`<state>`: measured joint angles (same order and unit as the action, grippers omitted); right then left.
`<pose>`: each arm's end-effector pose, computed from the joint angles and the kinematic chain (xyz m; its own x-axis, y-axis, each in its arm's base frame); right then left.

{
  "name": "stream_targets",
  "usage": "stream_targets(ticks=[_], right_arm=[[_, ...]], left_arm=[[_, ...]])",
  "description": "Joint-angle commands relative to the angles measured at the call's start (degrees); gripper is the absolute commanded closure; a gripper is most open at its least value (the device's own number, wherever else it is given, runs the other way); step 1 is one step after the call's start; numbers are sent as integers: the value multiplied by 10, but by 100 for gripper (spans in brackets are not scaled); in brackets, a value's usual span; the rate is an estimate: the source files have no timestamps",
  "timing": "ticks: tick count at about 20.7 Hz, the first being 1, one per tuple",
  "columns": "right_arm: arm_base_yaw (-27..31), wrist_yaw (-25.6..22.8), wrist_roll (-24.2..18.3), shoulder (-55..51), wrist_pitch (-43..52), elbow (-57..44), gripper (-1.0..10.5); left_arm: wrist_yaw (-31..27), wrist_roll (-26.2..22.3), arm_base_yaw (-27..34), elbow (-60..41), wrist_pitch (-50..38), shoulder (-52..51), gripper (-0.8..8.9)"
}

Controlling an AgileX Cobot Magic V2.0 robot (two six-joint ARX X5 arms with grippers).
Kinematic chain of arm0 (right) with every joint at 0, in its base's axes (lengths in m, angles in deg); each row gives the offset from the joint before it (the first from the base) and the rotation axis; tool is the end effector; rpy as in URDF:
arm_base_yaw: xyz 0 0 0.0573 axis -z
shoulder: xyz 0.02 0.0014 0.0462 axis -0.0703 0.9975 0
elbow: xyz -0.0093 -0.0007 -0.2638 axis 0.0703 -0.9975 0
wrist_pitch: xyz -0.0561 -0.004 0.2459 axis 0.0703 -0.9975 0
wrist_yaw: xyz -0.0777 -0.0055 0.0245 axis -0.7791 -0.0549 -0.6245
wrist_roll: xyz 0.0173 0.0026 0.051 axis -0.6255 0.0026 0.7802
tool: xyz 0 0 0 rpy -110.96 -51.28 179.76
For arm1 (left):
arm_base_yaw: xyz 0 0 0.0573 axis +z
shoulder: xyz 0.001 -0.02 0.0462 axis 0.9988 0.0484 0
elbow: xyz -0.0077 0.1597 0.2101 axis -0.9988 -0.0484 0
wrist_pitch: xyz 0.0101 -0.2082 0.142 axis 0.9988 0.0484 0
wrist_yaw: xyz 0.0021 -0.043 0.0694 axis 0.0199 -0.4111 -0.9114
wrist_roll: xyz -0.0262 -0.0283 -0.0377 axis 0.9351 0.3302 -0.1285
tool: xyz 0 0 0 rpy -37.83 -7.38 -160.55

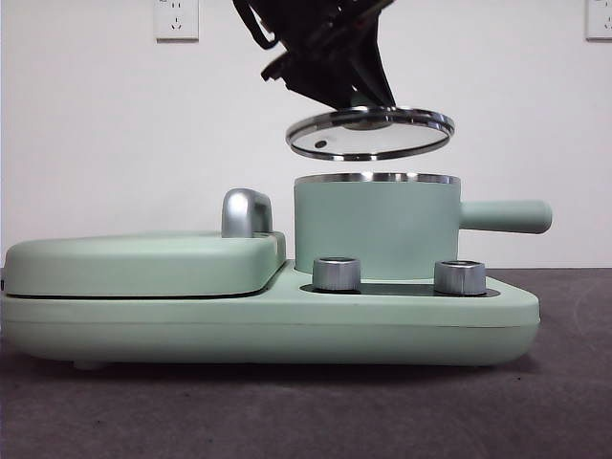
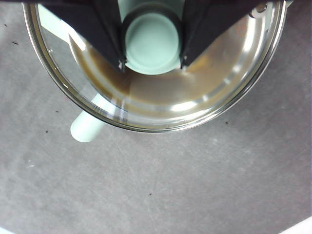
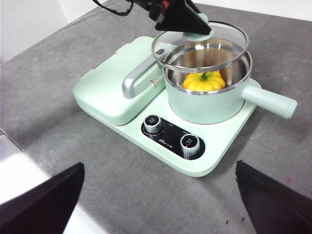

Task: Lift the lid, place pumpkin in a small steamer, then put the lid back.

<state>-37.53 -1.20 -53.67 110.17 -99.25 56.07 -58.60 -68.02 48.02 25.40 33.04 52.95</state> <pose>0.0218 0.0202 0.3526 0.6625 0.6217 -0.4179 -0.6005 0.7743 0.1999 0.3208 -0.2701 0.3304 0.4637 -0.6730 -0.5762 0.8081 0.5879 -0.0364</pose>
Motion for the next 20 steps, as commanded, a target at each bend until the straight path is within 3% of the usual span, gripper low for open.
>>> stream_targets(ticks=[1,7,20], right_arm=[[-4,-1,11,1,6,4,456],[-4,-3,28,1,6,4,456],[-4,-20,42,1,7,4,456]], left_arm=[[1,-18,-7,21,-22,21,797],[1,-58,-7,21,-30,36,797],[1,-68,-7,21,-19,59,797]])
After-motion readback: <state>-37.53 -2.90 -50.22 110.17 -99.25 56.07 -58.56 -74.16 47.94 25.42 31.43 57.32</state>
